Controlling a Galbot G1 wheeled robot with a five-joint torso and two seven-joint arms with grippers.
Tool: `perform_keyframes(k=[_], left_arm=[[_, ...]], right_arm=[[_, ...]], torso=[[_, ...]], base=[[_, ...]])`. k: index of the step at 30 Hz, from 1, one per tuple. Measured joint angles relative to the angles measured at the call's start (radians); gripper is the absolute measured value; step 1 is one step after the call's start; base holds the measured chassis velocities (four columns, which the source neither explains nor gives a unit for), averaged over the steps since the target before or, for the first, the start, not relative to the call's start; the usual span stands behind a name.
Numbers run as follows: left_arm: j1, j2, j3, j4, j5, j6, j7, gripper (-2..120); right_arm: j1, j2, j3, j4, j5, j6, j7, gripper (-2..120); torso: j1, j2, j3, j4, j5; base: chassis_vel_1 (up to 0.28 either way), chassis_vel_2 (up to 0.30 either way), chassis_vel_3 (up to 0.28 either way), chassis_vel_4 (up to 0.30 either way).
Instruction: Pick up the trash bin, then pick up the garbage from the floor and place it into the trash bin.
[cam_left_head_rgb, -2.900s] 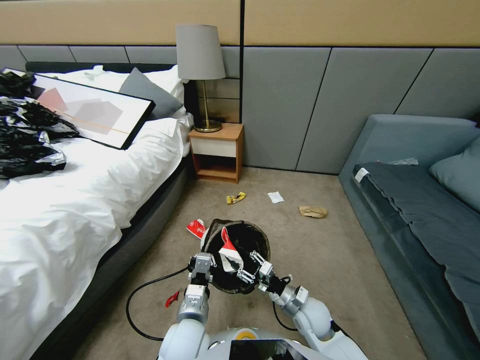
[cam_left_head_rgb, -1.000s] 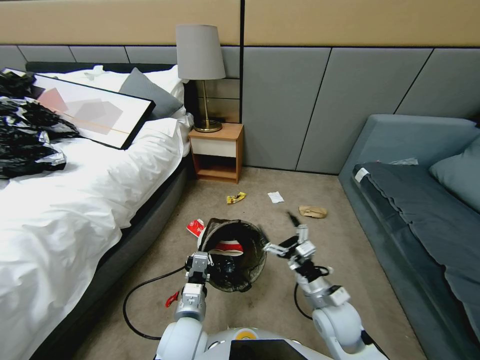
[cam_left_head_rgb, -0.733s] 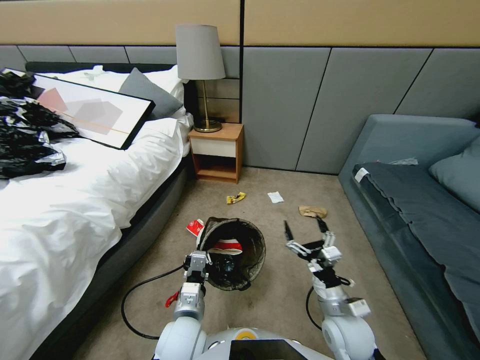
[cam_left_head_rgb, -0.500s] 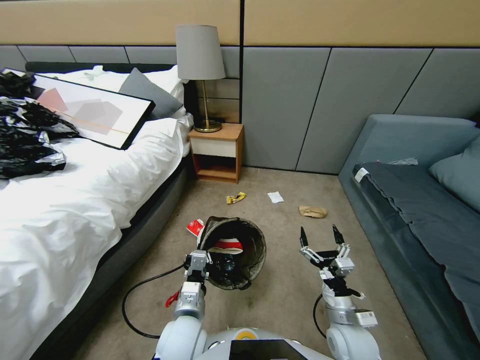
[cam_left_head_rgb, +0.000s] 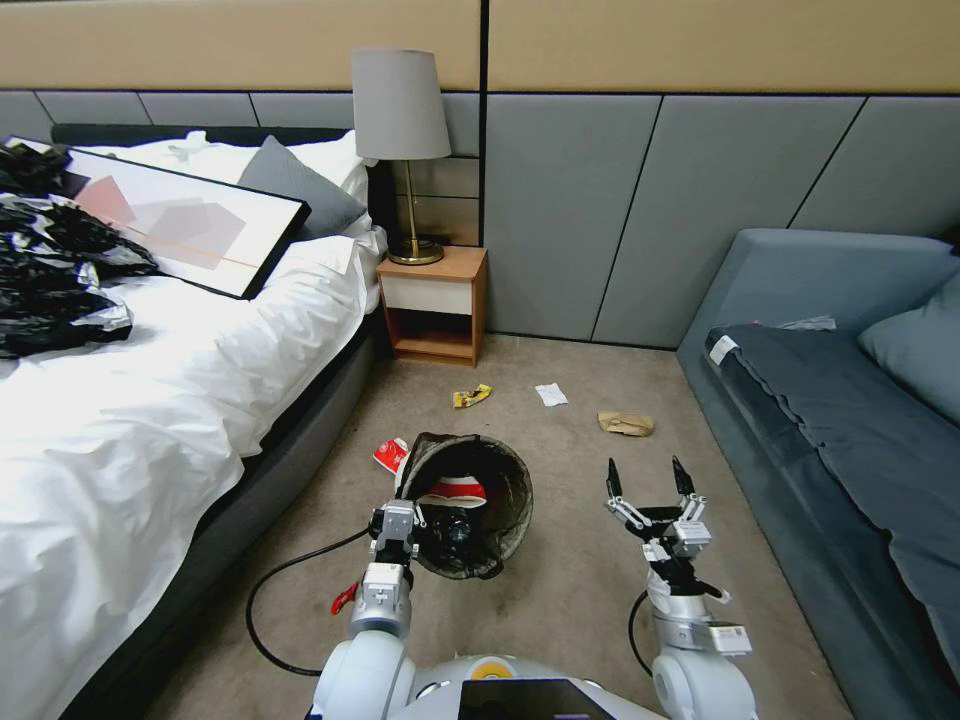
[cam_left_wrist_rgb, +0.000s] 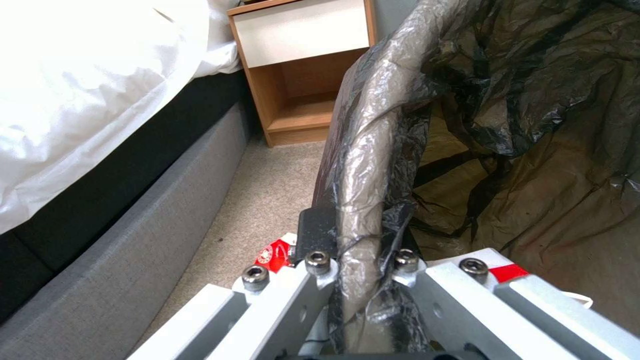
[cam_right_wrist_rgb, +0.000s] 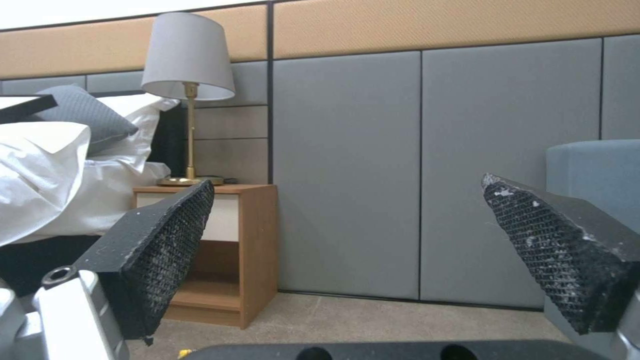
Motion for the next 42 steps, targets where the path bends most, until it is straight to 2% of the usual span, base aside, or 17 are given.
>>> perform_keyframes(k=[11, 42], left_arm=[[0.001, 0.001, 0.0, 0.002, 0.0, 0.0, 0.0, 0], [0.003, 0.012, 0.006, 0.0, 0.002, -0.001, -0.002, 0]], right_arm=[[0.013, -0.002, 0.01, -0.006, 0.007, -0.003, 0.003, 100], [0.022, -0.012, 0.028, -0.007, 0.026, -0.013, -0.001, 100]], torso=[[0.0, 0.0, 0.0, 0.0, 0.0], [0.0, 0.0, 0.0, 0.0, 0.0]], base=[[-0.027, 0.022, 0.019, -0.017], [-0.136, 0.133, 0.136, -0.13]])
